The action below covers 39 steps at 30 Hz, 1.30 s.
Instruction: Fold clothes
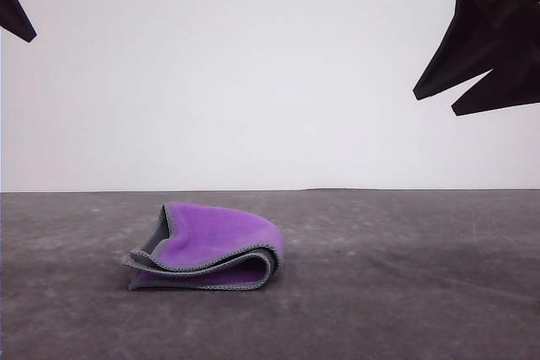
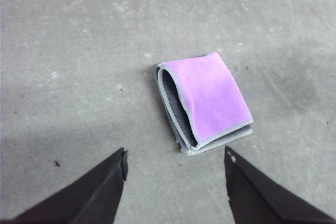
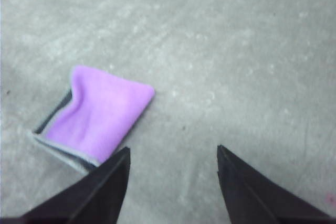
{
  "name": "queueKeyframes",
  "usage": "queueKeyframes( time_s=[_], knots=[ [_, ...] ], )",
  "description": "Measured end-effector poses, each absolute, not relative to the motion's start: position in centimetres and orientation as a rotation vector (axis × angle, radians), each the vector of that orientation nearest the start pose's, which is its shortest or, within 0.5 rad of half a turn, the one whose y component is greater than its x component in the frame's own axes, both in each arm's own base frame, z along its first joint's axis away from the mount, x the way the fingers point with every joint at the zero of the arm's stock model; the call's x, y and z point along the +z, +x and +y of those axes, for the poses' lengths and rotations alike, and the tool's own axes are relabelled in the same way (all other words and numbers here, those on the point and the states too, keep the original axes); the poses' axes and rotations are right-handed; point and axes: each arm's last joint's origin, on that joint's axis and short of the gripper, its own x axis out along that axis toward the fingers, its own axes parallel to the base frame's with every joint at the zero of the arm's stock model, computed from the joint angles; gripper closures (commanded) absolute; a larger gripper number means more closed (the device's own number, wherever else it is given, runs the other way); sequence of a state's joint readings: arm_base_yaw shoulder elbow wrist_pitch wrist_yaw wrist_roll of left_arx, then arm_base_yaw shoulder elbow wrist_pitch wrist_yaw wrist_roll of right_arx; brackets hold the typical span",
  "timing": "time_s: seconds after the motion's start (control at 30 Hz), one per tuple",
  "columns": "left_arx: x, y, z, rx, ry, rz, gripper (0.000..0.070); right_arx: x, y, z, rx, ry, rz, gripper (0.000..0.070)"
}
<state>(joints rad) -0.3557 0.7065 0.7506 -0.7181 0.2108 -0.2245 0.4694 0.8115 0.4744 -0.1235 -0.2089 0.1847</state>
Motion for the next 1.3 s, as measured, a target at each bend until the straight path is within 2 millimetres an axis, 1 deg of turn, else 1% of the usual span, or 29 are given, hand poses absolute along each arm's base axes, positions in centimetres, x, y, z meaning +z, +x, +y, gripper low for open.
queueKeyframes(
  time_s=[0.23,0.27,0.3,0.33,0.37,0.93,1.07,1.13,1.3],
  knots=[
    [28.6,12.5,-5.3,-0.465,-0.160,0.741,0.0351,22.9,15.4,8.5,0.622,0.114,0.516,0.0370],
    [28.6,12.5,-5.3,-0.466,-0.161,0.737,0.0438,22.9,15.4,8.5,0.622,0.114,0.516,0.0470],
    [28.6,12.5,-5.3,-0.467,-0.160,0.732,0.0546,22.9,15.4,8.5,0.621,0.114,0.515,0.0579],
    [28.6,12.6,-5.3,-0.468,-0.159,0.728,0.0680,22.9,15.4,8.5,0.621,0.115,0.515,0.0685],
    [28.7,12.5,-5.3,-0.468,-0.160,0.729,0.0700,22.9,15.4,8.5,0.621,0.112,0.513,0.0692],
    [28.7,12.5,-5.3,-0.467,-0.160,0.730,0.0700,22.9,15.4,8.5,0.623,0.110,0.511,0.0685],
    [28.7,12.3,-5.0,-0.456,-0.164,0.709,0.0700,22.9,15.4,8.5,0.623,0.110,0.511,0.0685],
    [28.3,12.1,-4.5,-0.439,-0.166,0.666,0.0700,22.9,15.4,8.5,0.623,0.110,0.511,0.0685],
    [25.8,11.7,-3.0,-0.355,-0.179,0.520,0.0700,22.9,15.4,8.5,0.623,0.110,0.510,0.0685]
  ],
)
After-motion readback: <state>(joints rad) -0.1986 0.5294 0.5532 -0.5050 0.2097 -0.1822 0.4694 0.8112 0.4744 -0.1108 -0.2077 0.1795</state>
